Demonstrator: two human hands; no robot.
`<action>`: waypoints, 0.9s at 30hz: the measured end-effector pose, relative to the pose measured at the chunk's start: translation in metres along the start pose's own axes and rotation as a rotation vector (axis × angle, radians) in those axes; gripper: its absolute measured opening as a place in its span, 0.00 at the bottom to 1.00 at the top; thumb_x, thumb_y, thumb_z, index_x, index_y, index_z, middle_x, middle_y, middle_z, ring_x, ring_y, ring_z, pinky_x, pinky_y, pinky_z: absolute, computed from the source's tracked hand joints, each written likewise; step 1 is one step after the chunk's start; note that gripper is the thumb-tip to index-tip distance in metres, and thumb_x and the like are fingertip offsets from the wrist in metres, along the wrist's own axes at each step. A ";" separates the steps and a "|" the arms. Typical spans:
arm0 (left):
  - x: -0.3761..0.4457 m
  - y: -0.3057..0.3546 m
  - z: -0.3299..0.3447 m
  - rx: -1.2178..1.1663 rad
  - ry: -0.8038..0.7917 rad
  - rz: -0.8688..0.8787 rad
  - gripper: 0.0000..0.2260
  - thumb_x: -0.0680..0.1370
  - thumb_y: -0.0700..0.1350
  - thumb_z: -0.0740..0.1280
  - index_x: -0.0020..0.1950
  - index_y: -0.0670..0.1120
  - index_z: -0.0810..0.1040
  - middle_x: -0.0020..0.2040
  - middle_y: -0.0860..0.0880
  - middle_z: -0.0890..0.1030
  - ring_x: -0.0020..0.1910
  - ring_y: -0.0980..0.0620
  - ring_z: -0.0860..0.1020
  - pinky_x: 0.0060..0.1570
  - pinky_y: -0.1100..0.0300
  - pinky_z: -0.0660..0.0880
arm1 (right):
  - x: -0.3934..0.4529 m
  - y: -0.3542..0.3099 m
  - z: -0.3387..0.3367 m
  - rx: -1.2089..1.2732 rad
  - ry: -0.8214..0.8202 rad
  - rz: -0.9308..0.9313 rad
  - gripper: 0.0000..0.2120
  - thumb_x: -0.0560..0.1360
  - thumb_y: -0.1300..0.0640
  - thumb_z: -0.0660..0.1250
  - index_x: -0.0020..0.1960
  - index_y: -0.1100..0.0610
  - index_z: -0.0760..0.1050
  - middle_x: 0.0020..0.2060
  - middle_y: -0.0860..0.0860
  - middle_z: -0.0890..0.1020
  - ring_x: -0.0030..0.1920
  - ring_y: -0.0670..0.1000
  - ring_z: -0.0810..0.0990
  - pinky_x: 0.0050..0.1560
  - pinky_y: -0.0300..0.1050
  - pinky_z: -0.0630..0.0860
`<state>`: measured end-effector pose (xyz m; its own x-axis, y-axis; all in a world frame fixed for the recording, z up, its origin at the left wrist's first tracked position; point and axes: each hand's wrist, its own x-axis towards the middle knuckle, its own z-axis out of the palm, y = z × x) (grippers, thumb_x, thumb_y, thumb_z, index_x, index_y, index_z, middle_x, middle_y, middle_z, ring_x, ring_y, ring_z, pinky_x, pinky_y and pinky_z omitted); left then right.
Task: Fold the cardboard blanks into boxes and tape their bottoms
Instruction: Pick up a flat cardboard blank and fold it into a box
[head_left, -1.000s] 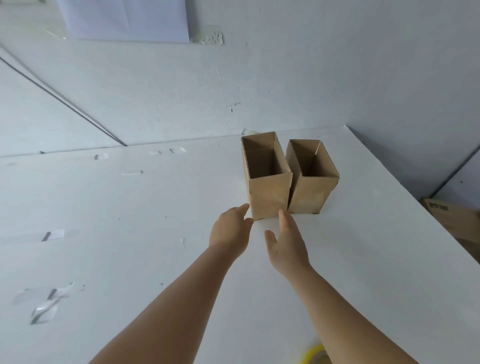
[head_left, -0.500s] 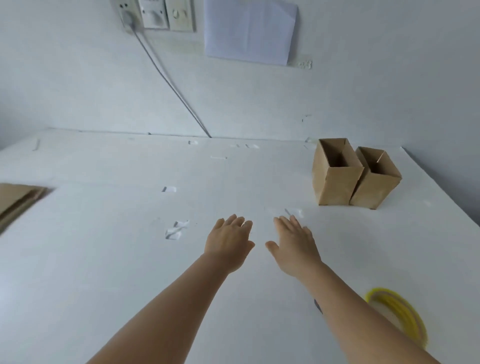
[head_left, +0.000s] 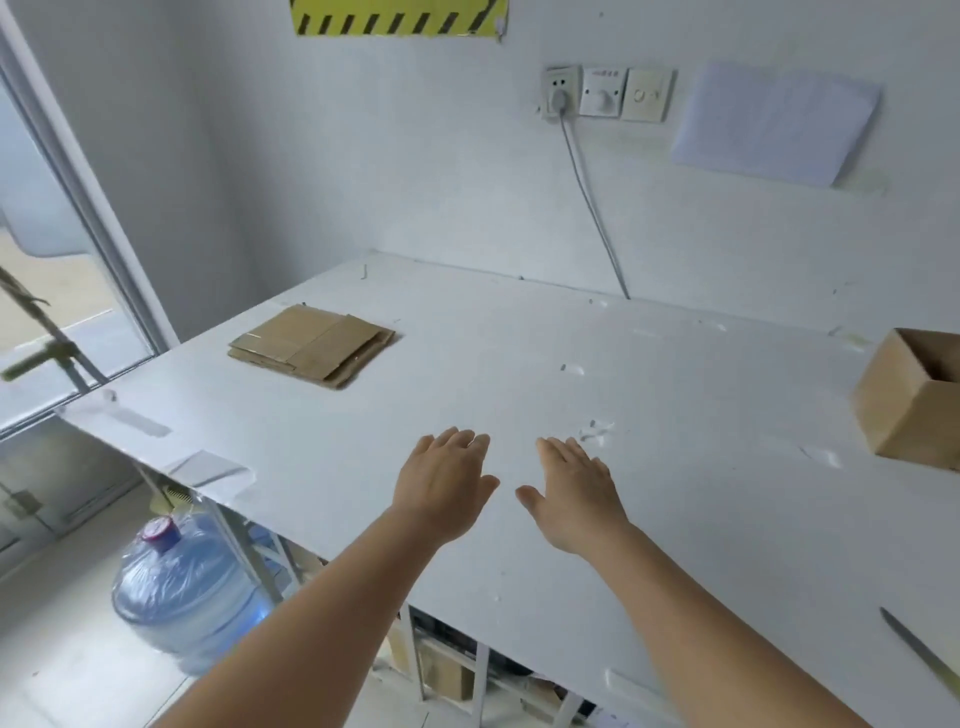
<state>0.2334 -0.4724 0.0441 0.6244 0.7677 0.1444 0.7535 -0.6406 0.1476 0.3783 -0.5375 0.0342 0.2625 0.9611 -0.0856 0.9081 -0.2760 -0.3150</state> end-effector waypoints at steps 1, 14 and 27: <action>-0.008 -0.015 -0.005 0.002 0.008 -0.029 0.21 0.81 0.54 0.58 0.71 0.46 0.66 0.68 0.51 0.72 0.69 0.52 0.66 0.67 0.59 0.59 | 0.002 -0.016 0.004 0.001 -0.014 -0.022 0.31 0.81 0.46 0.54 0.78 0.56 0.46 0.78 0.49 0.50 0.77 0.51 0.44 0.76 0.51 0.44; -0.032 -0.187 -0.032 0.054 0.030 -0.318 0.23 0.81 0.54 0.57 0.75 0.47 0.63 0.72 0.51 0.69 0.72 0.51 0.64 0.69 0.57 0.58 | 0.098 -0.165 0.051 0.013 -0.102 -0.229 0.31 0.81 0.46 0.54 0.78 0.56 0.46 0.78 0.50 0.51 0.77 0.51 0.44 0.75 0.51 0.44; 0.064 -0.350 -0.031 0.035 0.001 -0.447 0.25 0.81 0.55 0.56 0.76 0.48 0.59 0.74 0.51 0.66 0.73 0.49 0.63 0.69 0.56 0.58 | 0.260 -0.245 0.081 0.056 -0.109 -0.219 0.30 0.80 0.45 0.55 0.77 0.57 0.52 0.76 0.51 0.57 0.77 0.51 0.51 0.75 0.50 0.50</action>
<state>0.0035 -0.1996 0.0325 0.2357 0.9689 0.0750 0.9557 -0.2451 0.1629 0.1977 -0.2198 0.0127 0.0221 0.9937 -0.1098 0.9192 -0.0634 -0.3887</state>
